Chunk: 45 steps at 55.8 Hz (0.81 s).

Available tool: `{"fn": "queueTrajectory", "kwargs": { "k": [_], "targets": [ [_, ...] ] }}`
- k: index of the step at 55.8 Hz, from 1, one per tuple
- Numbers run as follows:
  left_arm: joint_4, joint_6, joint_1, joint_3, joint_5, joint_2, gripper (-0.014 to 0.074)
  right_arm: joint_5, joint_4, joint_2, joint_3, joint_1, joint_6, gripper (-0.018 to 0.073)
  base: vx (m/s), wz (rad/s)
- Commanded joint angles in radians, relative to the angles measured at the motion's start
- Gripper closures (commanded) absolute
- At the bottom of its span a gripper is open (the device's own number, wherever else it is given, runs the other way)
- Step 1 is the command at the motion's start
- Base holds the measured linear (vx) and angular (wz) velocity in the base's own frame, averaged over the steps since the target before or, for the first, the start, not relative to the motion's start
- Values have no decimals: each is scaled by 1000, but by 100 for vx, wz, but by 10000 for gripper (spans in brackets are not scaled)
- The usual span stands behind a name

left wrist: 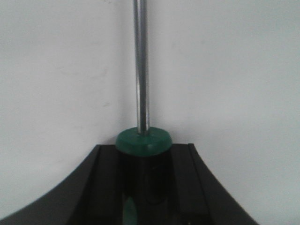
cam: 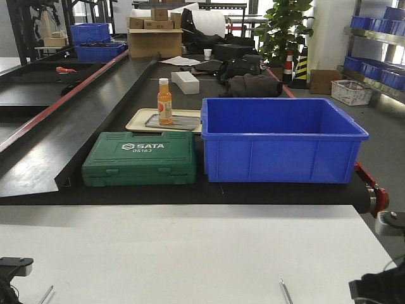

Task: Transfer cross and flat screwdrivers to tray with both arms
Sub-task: 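Close the right gripper on the flat screwdriver handle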

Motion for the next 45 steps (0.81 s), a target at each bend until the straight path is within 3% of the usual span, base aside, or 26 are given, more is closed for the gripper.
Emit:
{"fn": "queueTrajectory", "kwargs": {
  "k": [1,16,23,31,45],
  "targets": [
    [-103,-12,-1,-16,14,-37,599,52,51,79,-129,1,-75,8,0,0],
    [-137,-12,-1,-16,14,-37,596,117,126,320,-329,29,-100,8,0,0],
    [-137,-32,-1,-16,14,-37,596,95,41,405,-355,107,-58,8,0,0],
    [-137,-38,-1,-16,14,-37,596,77,-98,493,-377,162,125,8,0,0],
    [-137,-38,-1,-16,14,-37,596,73,-104,608,-387,191,120,8,0,0]
  ]
}}
